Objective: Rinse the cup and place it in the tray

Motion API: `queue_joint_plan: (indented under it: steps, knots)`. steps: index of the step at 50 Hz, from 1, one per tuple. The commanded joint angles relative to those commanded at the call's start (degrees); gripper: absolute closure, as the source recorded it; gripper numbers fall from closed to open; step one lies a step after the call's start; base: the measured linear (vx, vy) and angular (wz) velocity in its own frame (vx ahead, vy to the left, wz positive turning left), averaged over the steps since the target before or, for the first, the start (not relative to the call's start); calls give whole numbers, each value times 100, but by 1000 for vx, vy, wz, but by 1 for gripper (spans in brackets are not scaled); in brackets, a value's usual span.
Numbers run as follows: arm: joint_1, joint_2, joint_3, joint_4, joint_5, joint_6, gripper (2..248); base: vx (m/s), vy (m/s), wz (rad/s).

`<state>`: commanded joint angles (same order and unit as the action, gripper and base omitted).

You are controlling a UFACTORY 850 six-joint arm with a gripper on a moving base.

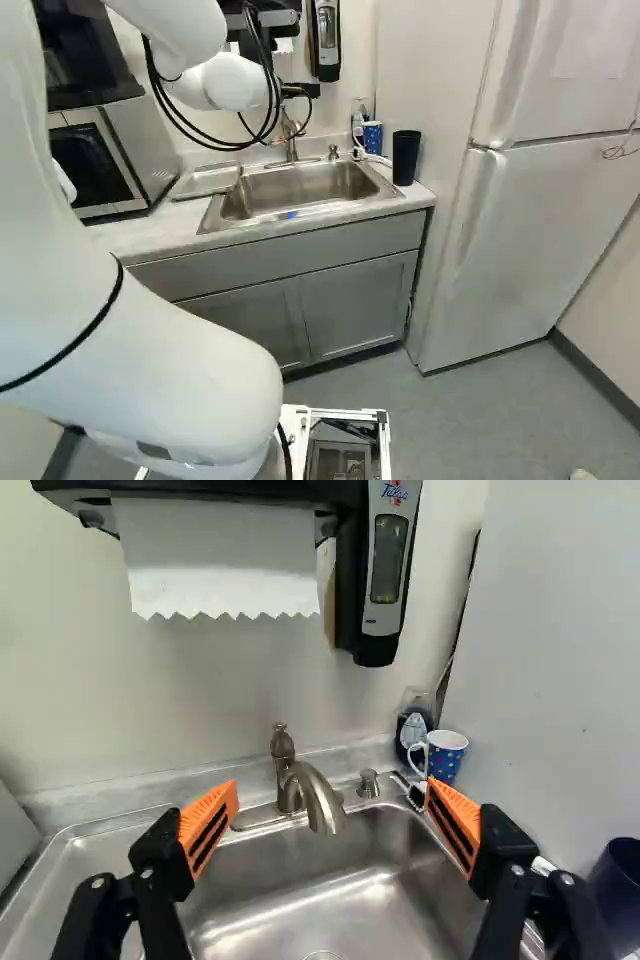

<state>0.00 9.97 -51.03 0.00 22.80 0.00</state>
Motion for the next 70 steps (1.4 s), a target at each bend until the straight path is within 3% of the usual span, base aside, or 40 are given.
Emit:
queue_joint_plan:
  steps: [70]
  knots:
    - [0,-76,-69,0,0,0,3,29,4,-4]
